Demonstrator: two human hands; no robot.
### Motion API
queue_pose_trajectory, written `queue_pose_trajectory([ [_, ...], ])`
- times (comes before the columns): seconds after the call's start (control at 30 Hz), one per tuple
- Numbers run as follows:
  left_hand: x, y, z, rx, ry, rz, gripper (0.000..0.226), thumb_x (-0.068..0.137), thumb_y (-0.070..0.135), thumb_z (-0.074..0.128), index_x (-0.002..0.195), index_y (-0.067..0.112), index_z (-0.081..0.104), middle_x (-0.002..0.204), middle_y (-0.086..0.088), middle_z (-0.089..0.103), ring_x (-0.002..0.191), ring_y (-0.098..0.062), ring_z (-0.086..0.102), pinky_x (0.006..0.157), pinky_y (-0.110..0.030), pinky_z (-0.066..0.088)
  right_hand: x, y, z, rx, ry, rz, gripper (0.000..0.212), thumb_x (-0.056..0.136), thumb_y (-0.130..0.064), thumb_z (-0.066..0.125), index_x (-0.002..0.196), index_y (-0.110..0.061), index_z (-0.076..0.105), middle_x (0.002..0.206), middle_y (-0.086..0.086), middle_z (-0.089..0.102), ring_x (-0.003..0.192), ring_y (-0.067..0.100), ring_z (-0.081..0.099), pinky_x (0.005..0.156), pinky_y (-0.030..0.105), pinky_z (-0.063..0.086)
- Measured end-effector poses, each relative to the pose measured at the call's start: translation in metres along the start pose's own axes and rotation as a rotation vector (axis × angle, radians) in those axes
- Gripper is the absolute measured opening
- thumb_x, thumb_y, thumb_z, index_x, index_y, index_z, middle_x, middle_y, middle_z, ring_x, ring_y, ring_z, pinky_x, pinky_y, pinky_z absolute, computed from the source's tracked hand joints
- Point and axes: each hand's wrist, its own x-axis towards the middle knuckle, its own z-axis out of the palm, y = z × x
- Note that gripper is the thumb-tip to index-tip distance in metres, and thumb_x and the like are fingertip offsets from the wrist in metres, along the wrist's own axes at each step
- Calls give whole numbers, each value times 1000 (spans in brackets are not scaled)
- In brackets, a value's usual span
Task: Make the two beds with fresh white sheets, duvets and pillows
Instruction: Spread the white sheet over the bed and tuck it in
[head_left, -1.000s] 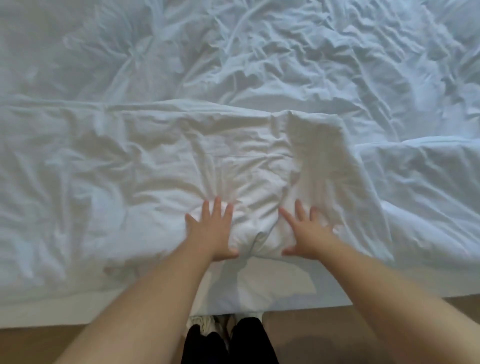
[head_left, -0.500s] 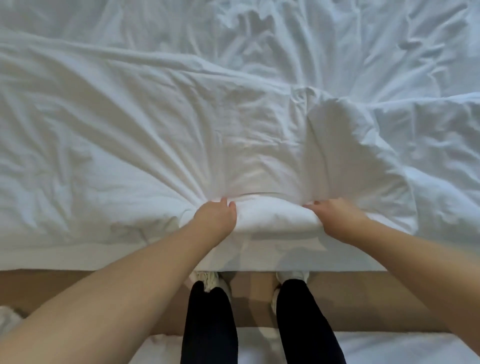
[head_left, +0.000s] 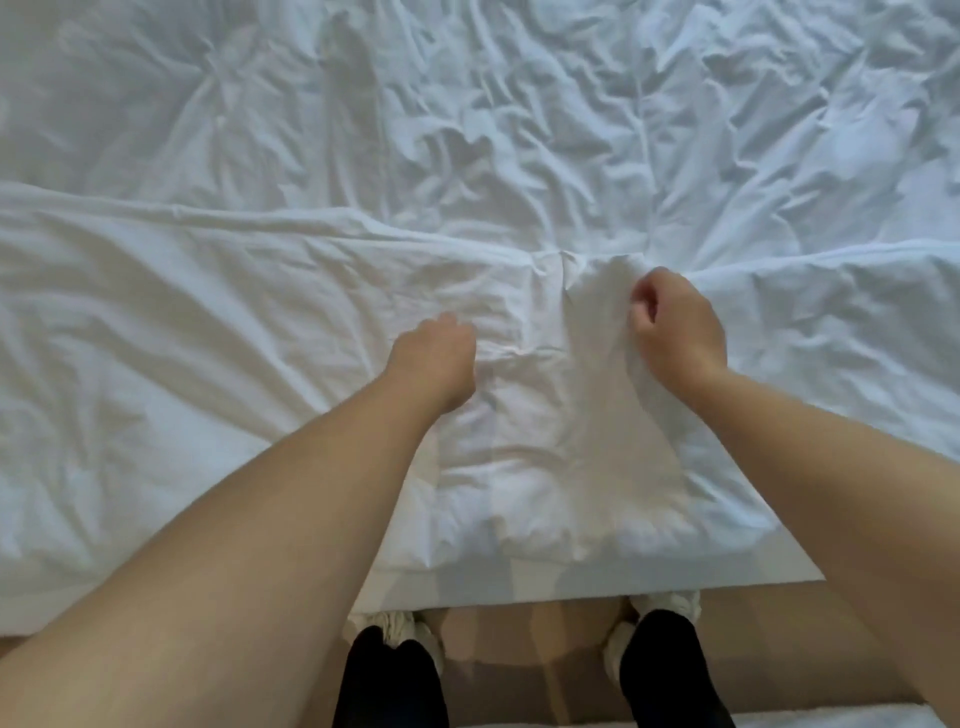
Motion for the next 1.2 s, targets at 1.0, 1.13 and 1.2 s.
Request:
queue_pose_trajectory([
  [1.0,218,237,36,-129,109,-507,87,91,66,31,152,28,-16,159,-4,-24,146,-41,-13,109,-69,8,208,273,-68,-285,-571,-118,72,90,-71,37,152,-48,8,164,-5,-13,150,28,-3,112,68,10],
  [1.13,206,301,19,-146,325,-401,71,91,30,49,151,11,16,154,-15,21,132,-38,32,101,-52,37,194,303,-111,137,-169,-43,19,97,-34,51,107,-23,62,112,3,63,108,25,58,83,33,42],
  [1.2,208,346,-2,-165,434,-220,67,88,22,53,148,12,25,149,-13,28,127,-36,38,97,-48,40,192,334,-145,69,70,50,14,96,-21,48,105,-16,57,109,8,57,97,32,57,77,36,40],
])
